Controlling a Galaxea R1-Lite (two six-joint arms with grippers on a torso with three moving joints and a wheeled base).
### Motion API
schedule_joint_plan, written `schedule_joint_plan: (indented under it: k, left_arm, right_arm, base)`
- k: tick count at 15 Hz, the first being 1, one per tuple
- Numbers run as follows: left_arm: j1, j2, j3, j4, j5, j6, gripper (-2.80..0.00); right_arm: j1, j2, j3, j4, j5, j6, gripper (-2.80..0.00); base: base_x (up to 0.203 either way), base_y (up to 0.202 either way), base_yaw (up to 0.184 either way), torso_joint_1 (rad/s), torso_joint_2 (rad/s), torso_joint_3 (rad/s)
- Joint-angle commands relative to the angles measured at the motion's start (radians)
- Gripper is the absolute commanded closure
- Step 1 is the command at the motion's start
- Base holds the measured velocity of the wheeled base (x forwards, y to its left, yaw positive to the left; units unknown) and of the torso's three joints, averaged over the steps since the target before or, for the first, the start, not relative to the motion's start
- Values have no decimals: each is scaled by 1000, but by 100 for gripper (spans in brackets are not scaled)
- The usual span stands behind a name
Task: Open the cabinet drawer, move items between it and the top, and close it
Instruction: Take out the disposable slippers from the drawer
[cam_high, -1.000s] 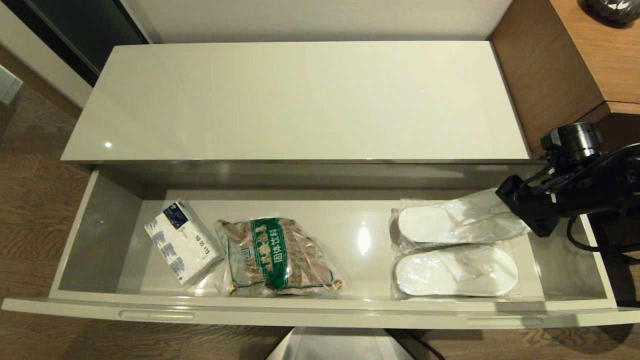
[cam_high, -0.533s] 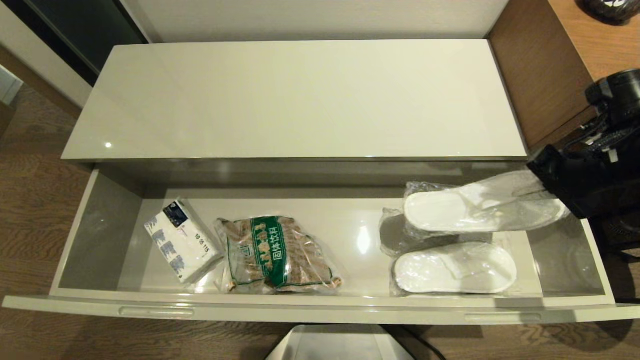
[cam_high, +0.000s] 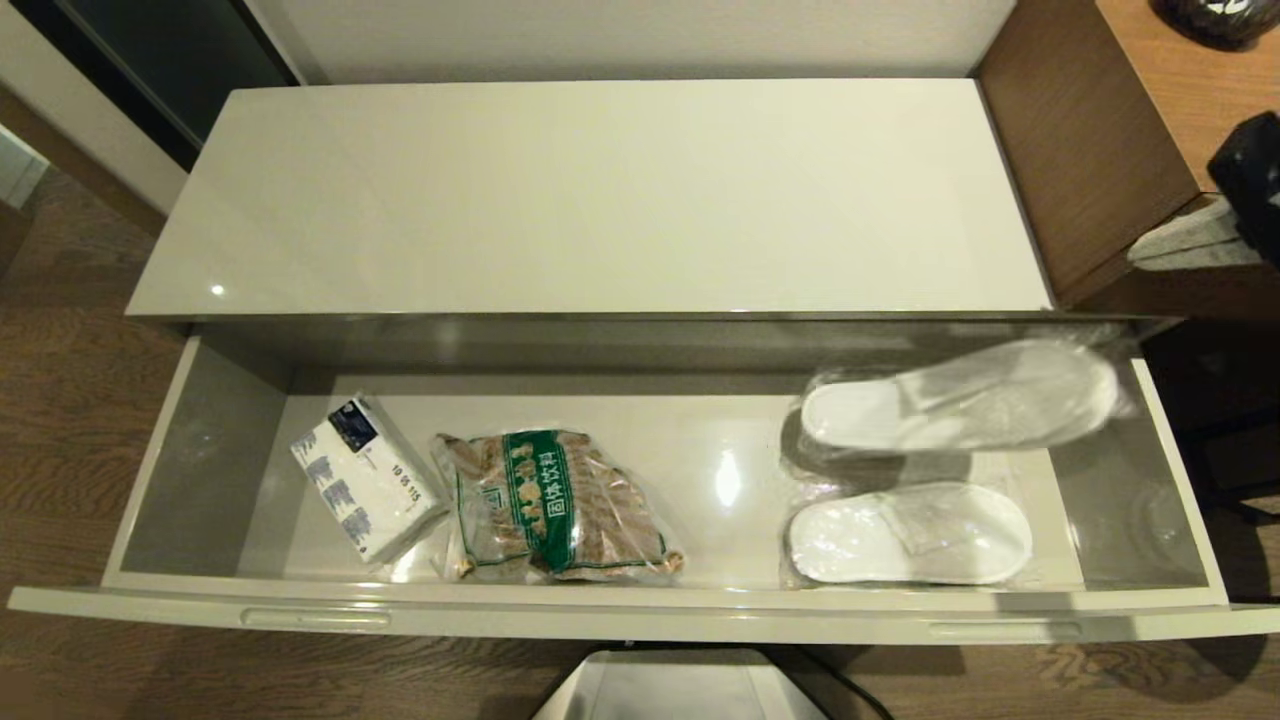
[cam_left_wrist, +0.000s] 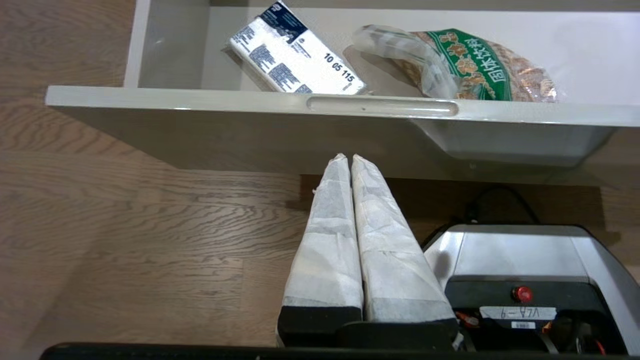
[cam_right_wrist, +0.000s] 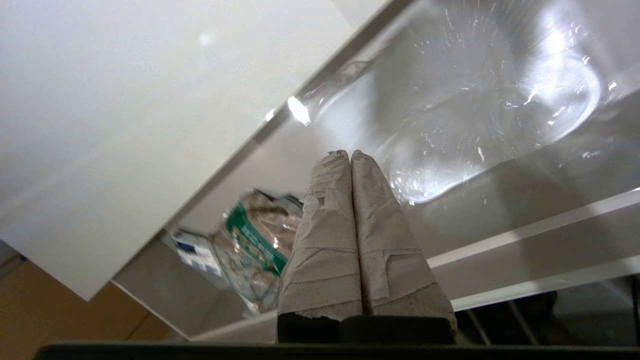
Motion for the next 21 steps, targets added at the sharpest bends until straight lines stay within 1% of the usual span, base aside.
schedule_joint_plan:
  k: [1,4,7,9,11,12,13,14,17,21]
  left_arm:
    - [0,-1,0,0,0,0,0]
    - [0,-1,0,0,0,0,0]
    - [0,-1,0,0,0,0,0]
    - [0,0,0,0,0,0,0]
    - [0,-1,0,0,0,0,0]
    - [1,-1,0,0,0,0,0]
    - [0,-1,0,0,0,0,0]
    - [0,-1,0,0,0,0,0]
    - [1,0,0,0,0,0,0]
    - [1,0,0,0,0,0,0]
  right_arm:
    - [12,-41,-40,58,6,8,0]
    - [30,-51,-41,77,6,8,0]
    - [31,-44,-22,90,3,8,0]
    - [30,-23,43,85,-1,15,0]
    - [30,29,132,56,-27,47,0]
    - [31,57,173,26,-63,56,-280]
    - [32,87,214,-29,-91,72,-280]
    - [32,109,246,-79,-103,92,-280]
    - [41,189,312,-207,-116,95,-280]
    - [43,304,325,-288,-137,97,-280]
  base:
    - [0,0,0,0,0,0]
    - [0,0,0,0,0,0]
    - [0,0,0,0,0,0]
    - [0,0,0,0,0,0]
    - [0,0,0,0,0,0]
    - [0,0,0,0,0,0]
    - [0,0,0,0,0,0]
    - [0,0,0,0,0,0]
    - [0,0,0,0,0,0]
    - [0,0,0,0,0,0]
